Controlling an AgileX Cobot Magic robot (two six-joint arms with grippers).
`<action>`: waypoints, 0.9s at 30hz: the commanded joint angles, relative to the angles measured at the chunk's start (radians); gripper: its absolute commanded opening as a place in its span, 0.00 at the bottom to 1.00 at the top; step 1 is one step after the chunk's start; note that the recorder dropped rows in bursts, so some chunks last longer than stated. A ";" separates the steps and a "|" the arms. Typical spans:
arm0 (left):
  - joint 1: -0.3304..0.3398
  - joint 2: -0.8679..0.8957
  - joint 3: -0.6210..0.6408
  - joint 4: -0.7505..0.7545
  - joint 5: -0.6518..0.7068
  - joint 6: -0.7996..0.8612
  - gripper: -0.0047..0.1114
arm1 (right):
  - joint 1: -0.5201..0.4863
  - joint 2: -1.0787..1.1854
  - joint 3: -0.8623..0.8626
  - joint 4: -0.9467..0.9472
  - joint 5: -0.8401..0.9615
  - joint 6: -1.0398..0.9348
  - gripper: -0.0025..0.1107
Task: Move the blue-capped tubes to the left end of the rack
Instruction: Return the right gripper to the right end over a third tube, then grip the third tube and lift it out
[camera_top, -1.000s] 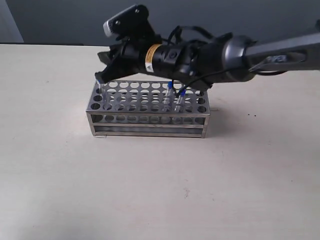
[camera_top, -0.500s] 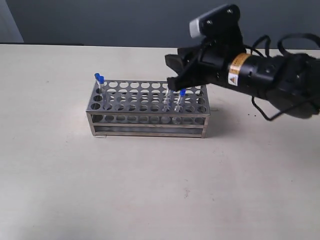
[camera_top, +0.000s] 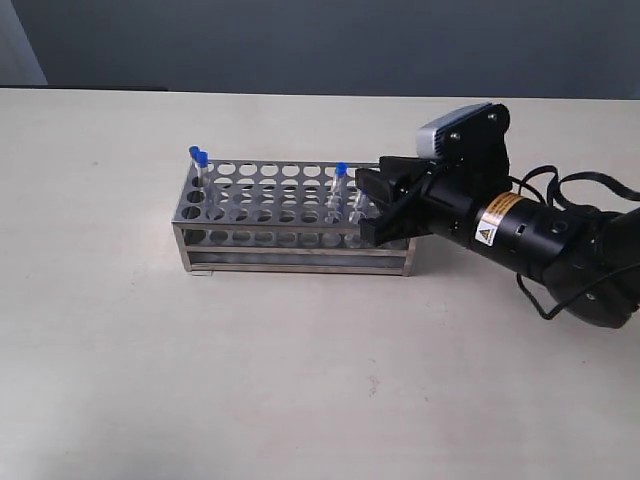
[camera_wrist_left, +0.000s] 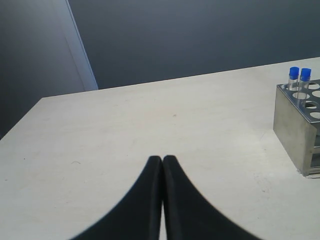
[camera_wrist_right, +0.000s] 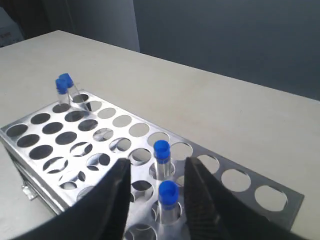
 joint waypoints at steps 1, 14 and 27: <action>-0.007 0.004 -0.002 -0.002 -0.013 -0.003 0.04 | -0.005 0.064 -0.024 0.020 -0.057 -0.010 0.34; -0.007 0.004 -0.002 -0.002 -0.013 -0.003 0.04 | -0.003 0.151 -0.119 -0.001 0.017 -0.005 0.34; -0.007 0.004 -0.002 -0.002 -0.013 -0.003 0.04 | -0.003 0.201 -0.119 0.001 -0.009 0.002 0.21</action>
